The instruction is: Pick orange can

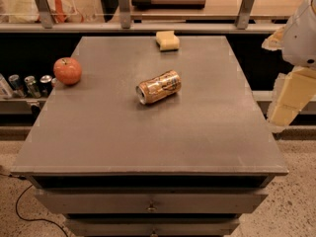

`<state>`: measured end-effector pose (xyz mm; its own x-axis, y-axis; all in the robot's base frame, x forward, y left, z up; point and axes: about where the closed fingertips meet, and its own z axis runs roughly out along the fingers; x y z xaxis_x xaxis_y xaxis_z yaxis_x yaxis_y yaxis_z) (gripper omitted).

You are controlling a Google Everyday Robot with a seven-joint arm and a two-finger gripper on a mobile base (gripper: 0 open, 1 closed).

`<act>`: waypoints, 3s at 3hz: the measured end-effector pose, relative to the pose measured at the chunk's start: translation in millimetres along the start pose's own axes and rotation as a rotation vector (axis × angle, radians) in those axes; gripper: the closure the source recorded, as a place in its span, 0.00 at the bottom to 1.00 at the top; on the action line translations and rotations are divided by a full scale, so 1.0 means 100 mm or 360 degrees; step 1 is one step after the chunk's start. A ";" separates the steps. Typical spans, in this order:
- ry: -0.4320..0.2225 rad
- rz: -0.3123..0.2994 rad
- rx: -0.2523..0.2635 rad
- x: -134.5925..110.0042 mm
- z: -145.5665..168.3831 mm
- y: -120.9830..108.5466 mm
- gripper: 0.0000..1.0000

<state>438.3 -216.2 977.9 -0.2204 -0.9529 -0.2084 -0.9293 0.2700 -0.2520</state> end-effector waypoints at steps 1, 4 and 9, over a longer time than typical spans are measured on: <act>0.0000 0.0000 0.0000 0.00 0.00 0.00 0.00; -0.0069 -0.0411 -0.0035 -0.37 0.23 -0.36 0.00; -0.0128 -0.1297 -0.0257 -1.39 1.20 -0.63 0.00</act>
Offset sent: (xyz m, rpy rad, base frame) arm 0.0093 0.0025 0.0003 0.0172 -0.0038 0.0405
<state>562.9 -83.7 909.3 0.5558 -0.8267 -0.0877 -0.8208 -0.5289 -0.2156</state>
